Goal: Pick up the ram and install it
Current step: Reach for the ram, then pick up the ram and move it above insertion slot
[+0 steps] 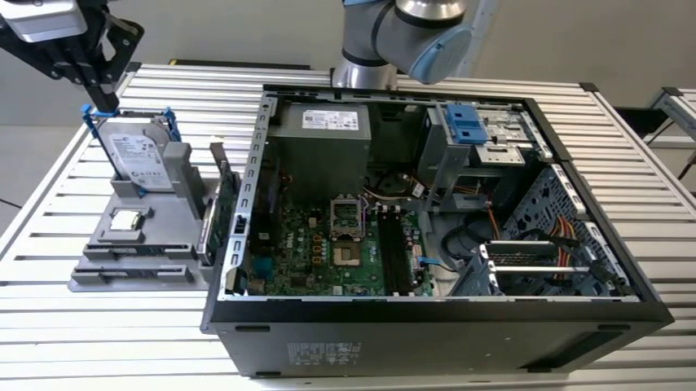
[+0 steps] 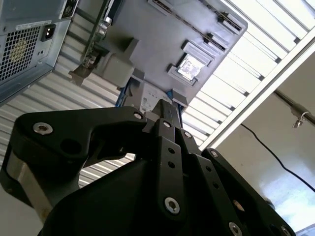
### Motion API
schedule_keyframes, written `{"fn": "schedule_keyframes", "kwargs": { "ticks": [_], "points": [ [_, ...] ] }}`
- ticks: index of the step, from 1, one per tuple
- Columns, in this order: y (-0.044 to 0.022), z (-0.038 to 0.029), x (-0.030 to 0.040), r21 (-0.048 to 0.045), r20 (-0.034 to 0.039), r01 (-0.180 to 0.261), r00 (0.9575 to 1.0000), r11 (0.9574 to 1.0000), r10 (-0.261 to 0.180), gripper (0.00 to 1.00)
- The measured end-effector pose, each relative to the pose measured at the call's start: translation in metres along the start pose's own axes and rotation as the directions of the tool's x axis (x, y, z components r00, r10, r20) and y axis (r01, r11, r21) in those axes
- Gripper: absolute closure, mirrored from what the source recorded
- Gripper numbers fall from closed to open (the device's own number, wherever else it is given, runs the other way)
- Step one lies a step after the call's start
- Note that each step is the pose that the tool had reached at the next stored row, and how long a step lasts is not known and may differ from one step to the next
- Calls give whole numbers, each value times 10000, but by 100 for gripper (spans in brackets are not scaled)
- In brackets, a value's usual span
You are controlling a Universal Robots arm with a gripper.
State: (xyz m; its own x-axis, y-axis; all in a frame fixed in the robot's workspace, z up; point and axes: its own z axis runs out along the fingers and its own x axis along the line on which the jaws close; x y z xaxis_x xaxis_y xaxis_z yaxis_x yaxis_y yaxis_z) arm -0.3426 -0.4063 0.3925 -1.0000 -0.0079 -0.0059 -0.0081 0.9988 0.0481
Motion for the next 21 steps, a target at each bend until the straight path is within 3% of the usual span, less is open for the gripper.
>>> {"fn": "schedule_keyframes", "kwargs": {
  "ticks": [21],
  "points": [
    [-76,-3,0,1,-116,-61,9999,10000,61,100]
  ]
}}
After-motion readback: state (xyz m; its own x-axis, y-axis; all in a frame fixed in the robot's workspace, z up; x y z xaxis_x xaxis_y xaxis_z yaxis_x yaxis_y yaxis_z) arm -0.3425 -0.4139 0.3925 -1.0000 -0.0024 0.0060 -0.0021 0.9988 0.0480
